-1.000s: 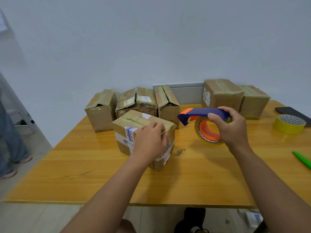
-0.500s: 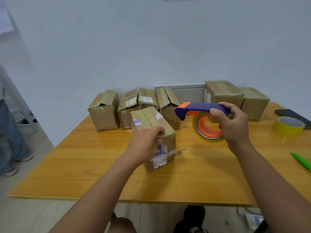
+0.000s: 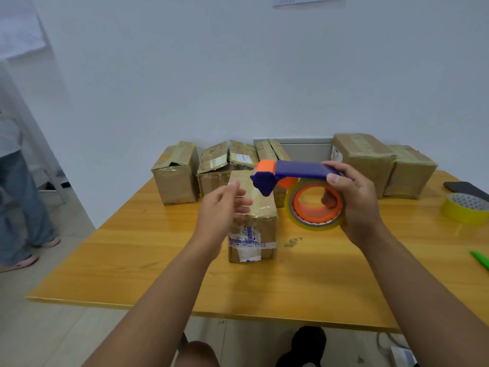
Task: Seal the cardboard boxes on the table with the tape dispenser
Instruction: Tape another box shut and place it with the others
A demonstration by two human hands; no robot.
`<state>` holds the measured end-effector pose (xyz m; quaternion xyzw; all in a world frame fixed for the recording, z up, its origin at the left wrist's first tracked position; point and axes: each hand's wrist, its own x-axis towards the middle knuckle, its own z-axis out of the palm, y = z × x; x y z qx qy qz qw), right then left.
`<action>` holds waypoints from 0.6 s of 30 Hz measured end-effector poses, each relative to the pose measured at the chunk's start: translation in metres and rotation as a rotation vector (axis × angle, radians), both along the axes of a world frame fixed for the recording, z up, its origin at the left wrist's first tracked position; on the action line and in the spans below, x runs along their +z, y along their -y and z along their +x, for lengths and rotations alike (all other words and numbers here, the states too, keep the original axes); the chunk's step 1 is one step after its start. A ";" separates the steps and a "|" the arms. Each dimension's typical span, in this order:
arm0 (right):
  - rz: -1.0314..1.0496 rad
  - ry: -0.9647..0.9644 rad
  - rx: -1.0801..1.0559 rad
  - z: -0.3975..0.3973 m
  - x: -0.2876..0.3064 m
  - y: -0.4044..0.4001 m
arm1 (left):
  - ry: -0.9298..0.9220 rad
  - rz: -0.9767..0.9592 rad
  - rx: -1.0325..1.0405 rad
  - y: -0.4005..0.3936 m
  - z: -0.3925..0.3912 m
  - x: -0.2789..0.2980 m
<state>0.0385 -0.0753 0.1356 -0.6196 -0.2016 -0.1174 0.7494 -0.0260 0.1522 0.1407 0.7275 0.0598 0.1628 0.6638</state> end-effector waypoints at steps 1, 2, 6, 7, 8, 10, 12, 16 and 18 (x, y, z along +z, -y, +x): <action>-0.011 0.007 0.014 -0.001 0.001 -0.003 | -0.119 -0.135 -0.061 0.002 -0.001 0.005; -0.024 0.016 0.025 -0.002 0.002 -0.007 | -0.215 -0.234 -0.129 0.003 -0.003 0.009; -0.066 0.045 0.055 -0.005 0.005 -0.015 | -0.238 -0.560 -0.252 -0.002 -0.005 0.009; -0.074 0.046 0.059 -0.005 0.005 -0.017 | -0.218 -0.605 -0.261 -0.004 -0.005 0.008; -0.084 0.047 0.061 -0.005 0.005 -0.017 | -0.209 -0.626 -0.268 -0.005 -0.005 0.007; -0.105 0.051 0.063 -0.004 0.003 -0.018 | -0.207 -0.639 -0.267 -0.008 -0.004 0.006; -0.130 0.055 0.060 -0.004 0.002 -0.019 | -0.211 -0.590 -0.246 -0.011 -0.002 0.005; -0.233 0.081 0.059 -0.001 0.005 -0.011 | -0.200 -0.272 -0.176 -0.017 0.000 0.003; -0.291 0.090 0.075 0.000 0.005 -0.007 | -0.189 -0.153 -0.154 -0.018 -0.001 0.001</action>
